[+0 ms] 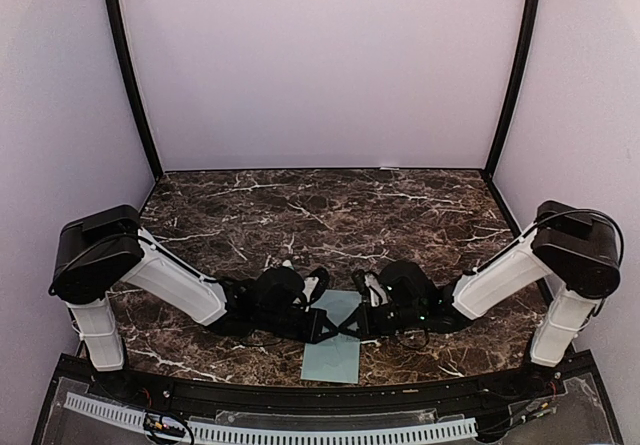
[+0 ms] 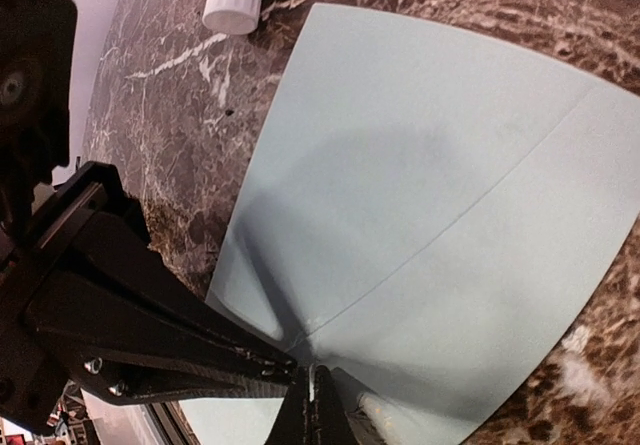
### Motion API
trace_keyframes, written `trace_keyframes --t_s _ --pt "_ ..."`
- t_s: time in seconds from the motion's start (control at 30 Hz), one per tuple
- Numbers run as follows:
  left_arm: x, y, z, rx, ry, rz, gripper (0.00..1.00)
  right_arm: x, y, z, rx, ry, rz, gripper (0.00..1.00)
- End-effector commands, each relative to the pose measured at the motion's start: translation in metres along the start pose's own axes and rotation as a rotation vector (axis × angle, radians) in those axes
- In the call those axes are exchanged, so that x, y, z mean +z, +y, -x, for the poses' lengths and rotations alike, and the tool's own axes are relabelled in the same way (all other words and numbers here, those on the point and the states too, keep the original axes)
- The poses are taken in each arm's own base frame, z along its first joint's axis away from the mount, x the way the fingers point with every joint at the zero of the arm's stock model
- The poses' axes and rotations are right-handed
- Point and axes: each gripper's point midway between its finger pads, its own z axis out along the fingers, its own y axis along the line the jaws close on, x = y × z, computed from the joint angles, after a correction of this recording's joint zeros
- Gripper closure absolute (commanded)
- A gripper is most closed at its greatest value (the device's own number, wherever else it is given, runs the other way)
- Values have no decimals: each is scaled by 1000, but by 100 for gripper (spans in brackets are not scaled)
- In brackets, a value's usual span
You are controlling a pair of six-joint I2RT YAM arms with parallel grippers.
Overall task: Place the letter into the envelope and seal it
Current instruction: Seal the envelope flap on the envelope.
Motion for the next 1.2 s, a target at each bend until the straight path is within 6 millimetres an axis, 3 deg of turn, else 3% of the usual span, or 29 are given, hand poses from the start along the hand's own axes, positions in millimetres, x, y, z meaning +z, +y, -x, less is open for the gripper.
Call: trace_keyframes --t_s 0.0,0.5,0.73,0.87,1.0,1.07,1.17 --pt "-5 31 -25 -24 80 117 100 -3 -18 -35 13 89 -72 100" --pt "-4 29 -23 -22 71 112 100 1 11 -55 -47 154 -24 100" --pt "-5 28 -21 -13 65 107 100 -7 14 -44 -41 91 -39 100" --pt "-8 18 -14 25 43 75 100 -26 36 -28 -74 28 11 100" --pt "-17 -1 4 97 -13 28 100 -57 58 -3 -122 -85 38 100" --pt "-23 -15 15 137 -43 3 100 -74 58 10 -127 -143 22 100" --pt "-34 -33 32 187 -88 -23 99 -90 42 21 -109 -190 -33 100"
